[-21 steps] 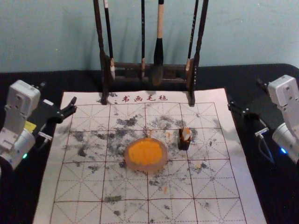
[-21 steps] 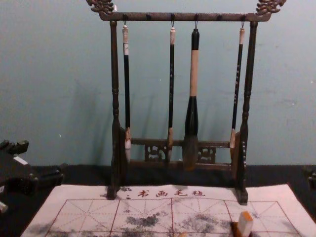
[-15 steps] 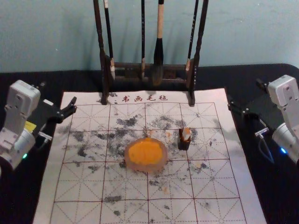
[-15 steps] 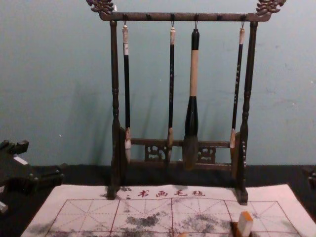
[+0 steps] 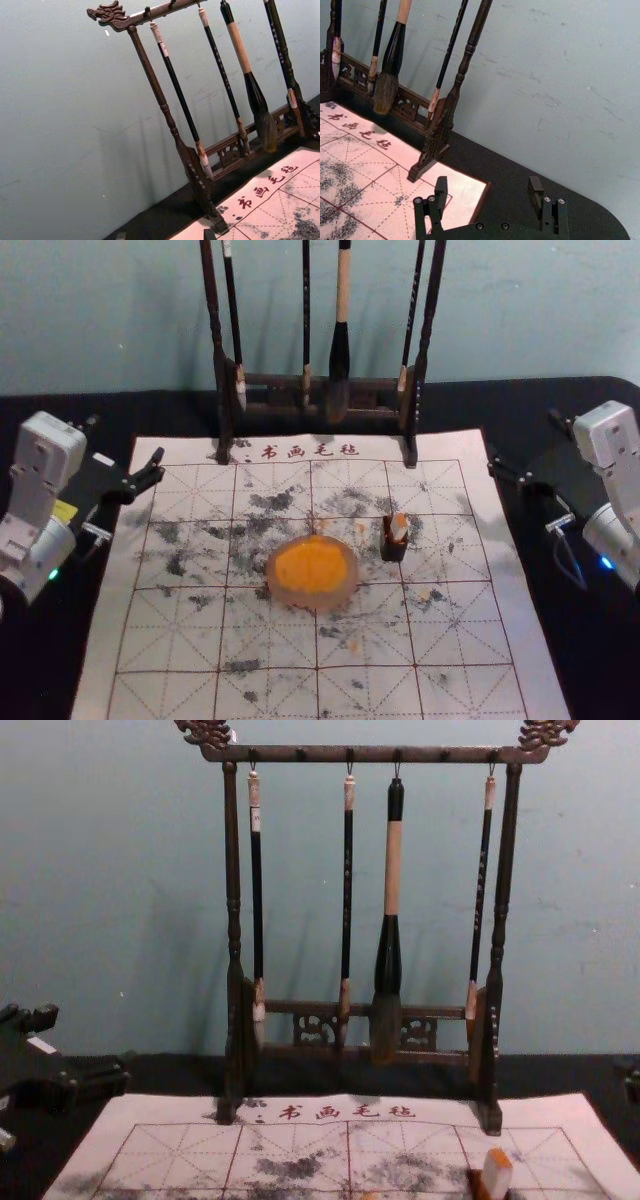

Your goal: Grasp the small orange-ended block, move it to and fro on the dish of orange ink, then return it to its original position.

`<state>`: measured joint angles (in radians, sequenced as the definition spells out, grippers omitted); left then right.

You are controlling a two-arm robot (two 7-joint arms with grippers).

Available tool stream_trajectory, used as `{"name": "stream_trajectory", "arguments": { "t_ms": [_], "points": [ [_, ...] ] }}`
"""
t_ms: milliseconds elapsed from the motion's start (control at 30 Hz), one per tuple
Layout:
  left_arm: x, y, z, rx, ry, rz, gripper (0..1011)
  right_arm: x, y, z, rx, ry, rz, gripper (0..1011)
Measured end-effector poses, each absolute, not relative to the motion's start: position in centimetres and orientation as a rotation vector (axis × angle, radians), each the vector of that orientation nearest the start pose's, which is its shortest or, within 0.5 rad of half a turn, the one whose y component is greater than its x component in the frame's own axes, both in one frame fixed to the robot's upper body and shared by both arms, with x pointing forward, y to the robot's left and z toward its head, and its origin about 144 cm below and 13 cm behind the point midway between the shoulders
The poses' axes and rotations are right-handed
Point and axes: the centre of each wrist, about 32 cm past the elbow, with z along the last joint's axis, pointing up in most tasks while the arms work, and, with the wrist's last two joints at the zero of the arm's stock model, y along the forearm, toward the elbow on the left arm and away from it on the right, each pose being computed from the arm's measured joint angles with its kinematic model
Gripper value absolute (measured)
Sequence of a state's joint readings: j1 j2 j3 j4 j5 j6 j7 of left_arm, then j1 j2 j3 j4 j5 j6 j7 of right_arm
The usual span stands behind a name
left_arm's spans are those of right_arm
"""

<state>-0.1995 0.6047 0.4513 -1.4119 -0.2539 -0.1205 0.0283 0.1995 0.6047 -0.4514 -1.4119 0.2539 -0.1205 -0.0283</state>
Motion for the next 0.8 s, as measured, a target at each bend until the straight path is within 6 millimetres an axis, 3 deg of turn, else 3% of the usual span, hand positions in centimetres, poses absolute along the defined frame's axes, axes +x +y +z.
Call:
{"name": "stream_trajectory", "arguments": {
  "t_ms": [800],
  "points": [
    [48.86,30.97,113.98,0.304,-0.285,1.248,1001,48.86,-30.97,113.98,-0.304,-0.285,-1.248,1002]
  ]
}}
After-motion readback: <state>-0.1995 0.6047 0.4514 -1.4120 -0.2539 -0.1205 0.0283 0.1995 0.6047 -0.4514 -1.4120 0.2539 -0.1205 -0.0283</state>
